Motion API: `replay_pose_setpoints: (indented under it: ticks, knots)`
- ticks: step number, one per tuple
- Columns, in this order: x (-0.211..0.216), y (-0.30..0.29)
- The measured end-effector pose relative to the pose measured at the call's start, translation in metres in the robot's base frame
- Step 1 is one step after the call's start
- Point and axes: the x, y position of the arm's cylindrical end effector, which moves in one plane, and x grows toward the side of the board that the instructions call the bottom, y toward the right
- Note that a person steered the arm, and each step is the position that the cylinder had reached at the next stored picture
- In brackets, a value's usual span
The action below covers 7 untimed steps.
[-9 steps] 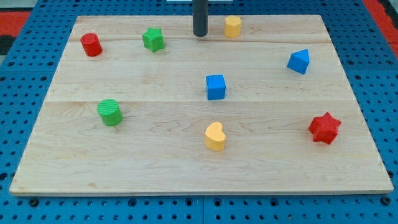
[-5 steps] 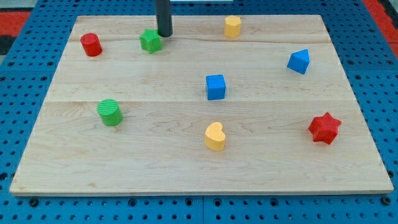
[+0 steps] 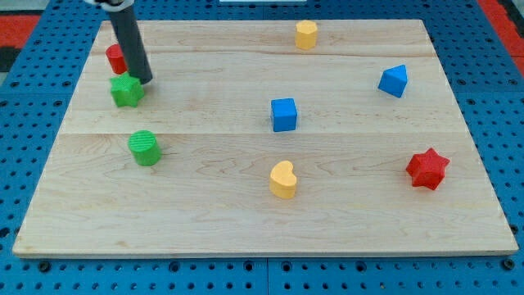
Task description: Push green star to center left
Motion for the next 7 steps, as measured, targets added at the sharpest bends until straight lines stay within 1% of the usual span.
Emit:
replay_pose_setpoints:
  ticks: [1, 2, 3, 4, 5, 6, 7]
  knots:
    - [0.027, -0.015]
    - [0.011, -0.015]
    - [0.026, -0.02]
    - [0.051, -0.031]
    - [0.041, -0.032]
    - [0.034, -0.05]
    - [0.036, -0.079]
